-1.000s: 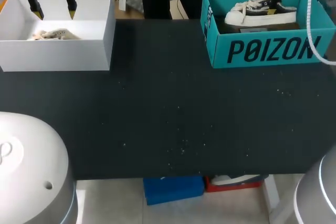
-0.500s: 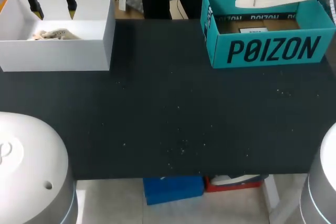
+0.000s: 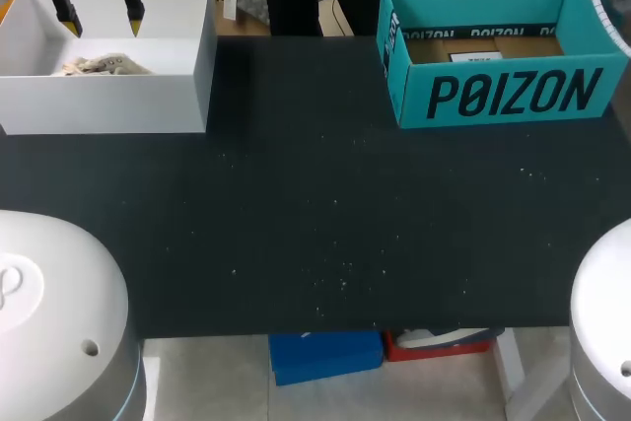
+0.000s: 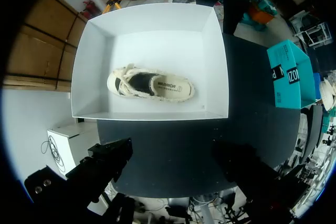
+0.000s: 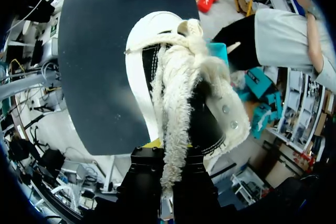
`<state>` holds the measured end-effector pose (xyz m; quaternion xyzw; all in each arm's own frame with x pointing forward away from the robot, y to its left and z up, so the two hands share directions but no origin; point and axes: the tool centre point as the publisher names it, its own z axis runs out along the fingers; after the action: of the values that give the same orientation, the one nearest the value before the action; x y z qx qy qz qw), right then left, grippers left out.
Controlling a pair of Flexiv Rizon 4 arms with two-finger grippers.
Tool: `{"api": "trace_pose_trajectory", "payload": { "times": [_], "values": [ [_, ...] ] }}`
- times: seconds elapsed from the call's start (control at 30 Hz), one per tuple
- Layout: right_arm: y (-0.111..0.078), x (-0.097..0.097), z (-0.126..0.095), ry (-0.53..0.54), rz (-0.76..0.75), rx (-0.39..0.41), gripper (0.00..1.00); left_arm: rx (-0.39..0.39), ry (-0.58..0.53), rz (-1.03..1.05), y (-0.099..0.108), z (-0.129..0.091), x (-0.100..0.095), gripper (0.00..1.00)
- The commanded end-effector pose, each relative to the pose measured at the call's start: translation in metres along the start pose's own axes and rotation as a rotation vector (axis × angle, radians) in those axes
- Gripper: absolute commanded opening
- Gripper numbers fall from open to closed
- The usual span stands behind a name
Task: Take the shoe out of the shoebox, open the shoe tongue, remove and reinsert the insole, then place the shoe into the shoebox
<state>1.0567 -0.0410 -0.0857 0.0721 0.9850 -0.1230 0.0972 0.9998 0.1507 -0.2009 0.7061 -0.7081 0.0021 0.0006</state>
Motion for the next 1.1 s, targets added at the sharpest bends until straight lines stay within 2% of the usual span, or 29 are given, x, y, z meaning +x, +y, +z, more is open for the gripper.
{"api": "trace_pose_trajectory", "payload": {
  "times": [0.03, 0.2, 0.33, 0.5, 0.67, 0.83, 1.1],
  "values": [
    [0.031, 0.068, -0.072, -0.248, -0.017, -0.008, 0.00, -0.001, -0.002, -0.001, 0.000, -0.001, 0.000, 1.00],
    [0.088, 0.116, -0.092, -0.279, -0.026, -0.047, 0.00, -0.001, -0.002, -0.001, 0.000, -0.001, 0.000, 1.00],
    [0.140, 0.153, -0.093, -0.298, 0.004, -0.068, 0.00, -0.001, -0.002, -0.001, 0.000, -0.001, 0.000, 1.00],
    [0.203, 0.191, -0.071, -0.303, 0.025, -0.078, 0.00, -0.001, -0.002, -0.001, 0.000, -0.001, 0.000, 1.00],
    [0.250, 0.220, -0.038, -0.258, 0.063, -0.114, 0.00, -0.001, -0.002, -0.001, 0.000, -0.001, 0.000, 1.00],
    [0.276, 0.238, -0.011, -0.225, 0.075, -0.122, 0.00, -0.001, -0.002, -0.001, 0.000, -0.001, 0.000, 1.00],
    [0.296, 0.272, 0.048, -0.166, 0.112, -0.160, 0.00, -0.001, -0.002, -0.001, 0.000, -0.001, 0.000, 1.00]
  ]
}}
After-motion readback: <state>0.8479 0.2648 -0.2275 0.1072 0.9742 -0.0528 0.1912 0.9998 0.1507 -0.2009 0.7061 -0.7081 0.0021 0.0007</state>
